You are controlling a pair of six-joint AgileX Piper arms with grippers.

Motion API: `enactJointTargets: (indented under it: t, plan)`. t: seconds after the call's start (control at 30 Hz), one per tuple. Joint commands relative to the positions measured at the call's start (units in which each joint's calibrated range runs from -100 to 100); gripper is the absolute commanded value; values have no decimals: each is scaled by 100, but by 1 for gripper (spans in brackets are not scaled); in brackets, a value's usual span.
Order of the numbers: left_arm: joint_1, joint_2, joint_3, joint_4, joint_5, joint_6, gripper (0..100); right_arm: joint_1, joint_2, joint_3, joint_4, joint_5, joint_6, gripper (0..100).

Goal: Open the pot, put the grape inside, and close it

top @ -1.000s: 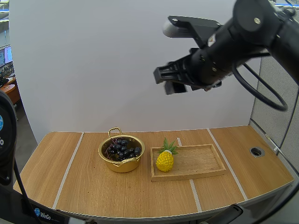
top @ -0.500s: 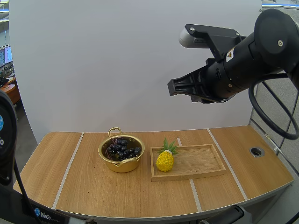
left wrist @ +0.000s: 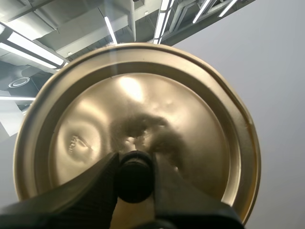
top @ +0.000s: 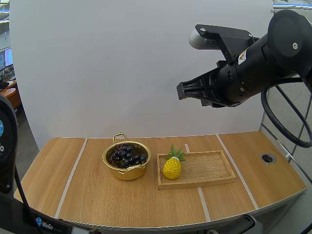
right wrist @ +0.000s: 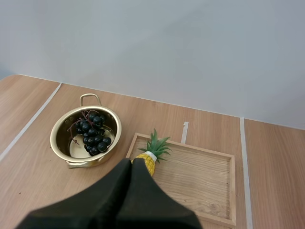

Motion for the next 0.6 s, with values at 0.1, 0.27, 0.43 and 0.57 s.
enactJointTargets:
  t: [0.1, 0.27, 0.43, 0.57]
  plan:
    - [-19, -27, -24, 44, -413, -12, 0, -39, -199, 157, 66, 0, 0, 0]
    - [-19, -27, -24, 44, -395, -12, 0, -39, -659, 722, 319, 0, 0, 0]
    - [-19, -27, -24, 44, -395, -12, 0, -39, -1124, 1344, 706, 0, -192, 0]
    - [-19, -27, -24, 44, -173, -12, 0, -39, -1364, 1810, 870, 0, -333, 0]
